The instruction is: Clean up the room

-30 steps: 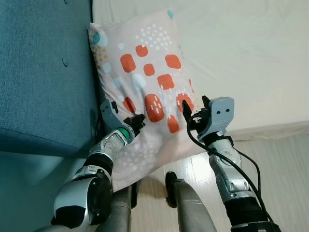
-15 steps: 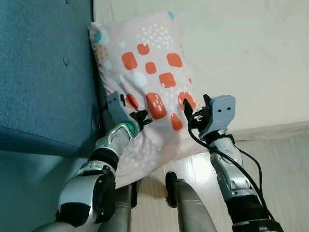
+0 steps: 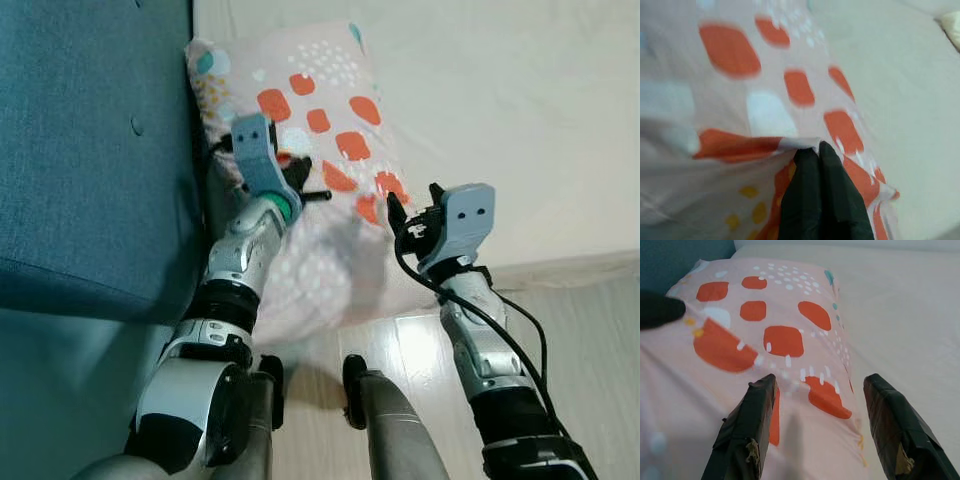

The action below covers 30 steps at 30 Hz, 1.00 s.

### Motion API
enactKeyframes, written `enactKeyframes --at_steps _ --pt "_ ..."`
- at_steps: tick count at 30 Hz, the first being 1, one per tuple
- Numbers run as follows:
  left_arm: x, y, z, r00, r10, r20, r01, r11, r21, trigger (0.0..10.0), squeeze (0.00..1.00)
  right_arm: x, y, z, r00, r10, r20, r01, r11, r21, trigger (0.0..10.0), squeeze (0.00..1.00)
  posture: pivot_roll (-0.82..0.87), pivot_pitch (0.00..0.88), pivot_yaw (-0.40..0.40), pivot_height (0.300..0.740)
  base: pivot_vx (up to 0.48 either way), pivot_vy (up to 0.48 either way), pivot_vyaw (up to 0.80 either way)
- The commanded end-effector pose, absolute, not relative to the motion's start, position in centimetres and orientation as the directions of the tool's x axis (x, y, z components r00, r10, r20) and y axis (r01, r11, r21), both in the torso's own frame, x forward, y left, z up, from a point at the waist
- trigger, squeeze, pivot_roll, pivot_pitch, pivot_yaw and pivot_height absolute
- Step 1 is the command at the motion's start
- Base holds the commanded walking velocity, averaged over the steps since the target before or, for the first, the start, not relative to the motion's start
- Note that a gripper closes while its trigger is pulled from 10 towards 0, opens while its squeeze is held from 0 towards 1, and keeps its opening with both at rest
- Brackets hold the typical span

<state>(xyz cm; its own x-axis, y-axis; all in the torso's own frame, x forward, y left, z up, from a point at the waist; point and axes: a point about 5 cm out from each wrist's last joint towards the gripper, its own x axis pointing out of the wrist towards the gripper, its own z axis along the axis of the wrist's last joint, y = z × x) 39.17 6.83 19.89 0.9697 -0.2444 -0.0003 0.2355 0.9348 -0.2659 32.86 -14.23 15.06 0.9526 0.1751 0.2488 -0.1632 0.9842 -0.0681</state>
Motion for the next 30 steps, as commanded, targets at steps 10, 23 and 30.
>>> enactKeyframes --at_steps 10,23,30 --pt "38.6 6.7 24.7 0.968 -0.099 0.229 0.12 0.989 -0.08 0.0 0.0 32.9 -14.7 14.2 0.96 0.157 0.232 -0.144 0.987 -0.072 10.0 0.0 -0.07 0.286 0.065 0.74 0.0 0.0 0.0" --pt "37.8 7.1 33.2 0.842 0.036 0.538 0.012 0.996 -0.087 0.0 0.0 33.3 -15.3 14.7 0.957 0.14 0.255 -0.123 0.989 -0.081 10.0 0.0 -0.08 0.252 0.064 0.74 0.0 0.0 0.0" --pt "38.1 6.8 34.6 0.827 0.089 0.554 -0.012 0.99 -0.141 0.0 0.0 33.2 -15.0 14.5 0.957 0.143 0.252 -0.127 0.989 -0.079 10.0 0.0 -0.08 0.256 0.068 0.74 0.0 0.0 0.0"
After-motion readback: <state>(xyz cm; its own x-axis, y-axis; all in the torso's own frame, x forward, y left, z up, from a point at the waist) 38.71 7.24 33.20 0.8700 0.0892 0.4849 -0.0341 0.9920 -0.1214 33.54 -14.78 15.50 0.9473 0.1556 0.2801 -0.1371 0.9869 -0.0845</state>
